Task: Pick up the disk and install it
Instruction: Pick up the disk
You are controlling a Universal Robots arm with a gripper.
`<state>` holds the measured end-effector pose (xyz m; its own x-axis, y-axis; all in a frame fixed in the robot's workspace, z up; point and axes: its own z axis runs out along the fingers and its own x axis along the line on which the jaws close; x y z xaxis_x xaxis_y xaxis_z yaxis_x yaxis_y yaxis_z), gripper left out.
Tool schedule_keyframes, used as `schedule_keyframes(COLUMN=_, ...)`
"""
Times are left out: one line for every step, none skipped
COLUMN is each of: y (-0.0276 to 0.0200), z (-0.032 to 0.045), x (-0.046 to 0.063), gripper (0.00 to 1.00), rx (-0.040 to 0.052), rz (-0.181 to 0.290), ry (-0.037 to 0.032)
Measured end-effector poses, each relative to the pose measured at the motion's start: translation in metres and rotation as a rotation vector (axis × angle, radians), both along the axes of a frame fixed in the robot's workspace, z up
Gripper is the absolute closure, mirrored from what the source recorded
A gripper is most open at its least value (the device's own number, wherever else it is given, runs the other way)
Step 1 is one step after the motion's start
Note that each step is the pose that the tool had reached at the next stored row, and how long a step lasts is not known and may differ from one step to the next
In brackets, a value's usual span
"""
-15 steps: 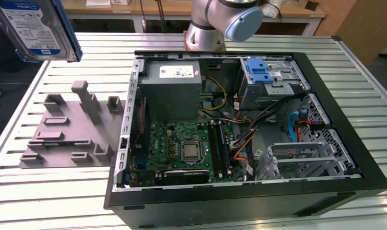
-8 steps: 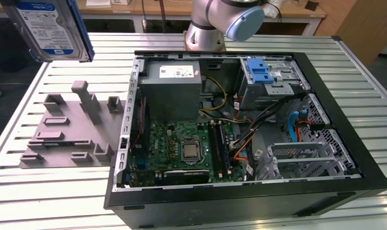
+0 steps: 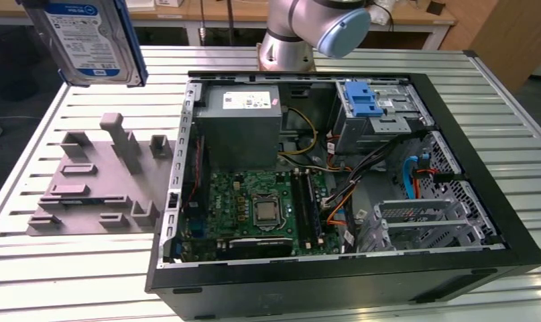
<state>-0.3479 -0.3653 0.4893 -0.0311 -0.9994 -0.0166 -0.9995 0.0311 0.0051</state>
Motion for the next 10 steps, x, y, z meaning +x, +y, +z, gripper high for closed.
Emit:
schedule_keyframes(y=0.0000, z=0.0000, x=0.0019, gripper=0.64, rx=0.0000, rz=0.000, ry=0.0001)
schedule_keyframes(y=0.0000, z=0.0000, x=0.0028, gripper=0.64, rx=0.0000, rz=0.000, ry=0.0001)
schedule_keyframes(y=0.0000, z=0.0000, x=0.0027, gripper=0.64, rx=0.0000, rz=0.000, ry=0.0001)
schedule_keyframes(y=0.0000, z=0.0000, x=0.0027, gripper=0.64, rx=0.0000, rz=0.000, ry=0.0001)
schedule_keyframes(y=0.0000, z=0.0000, x=0.0027, gripper=0.64, rx=0.0000, rz=0.000, ry=0.0001)
schedule_keyframes(y=0.0000, z=0.0000, x=0.0027, gripper=0.64, rx=0.0000, rz=0.000, ry=0.0000)
schedule_keyframes(y=0.0000, z=0.0000, x=0.0028, gripper=0.64, rx=0.0000, rz=0.000, ry=0.0001)
schedule_keyframes(y=0.0000, z=0.0000, x=0.0028, gripper=0.64, rx=0.0001, rz=0.000, ry=0.0000)
schedule_keyframes(y=0.0000, z=0.0000, x=0.0028, gripper=0.64, rx=0.0001, rz=0.000, ry=0.0001)
schedule_keyframes(y=0.0000, z=0.0000, x=0.0028, gripper=0.64, rx=0.0001, rz=0.000, ry=0.0000)
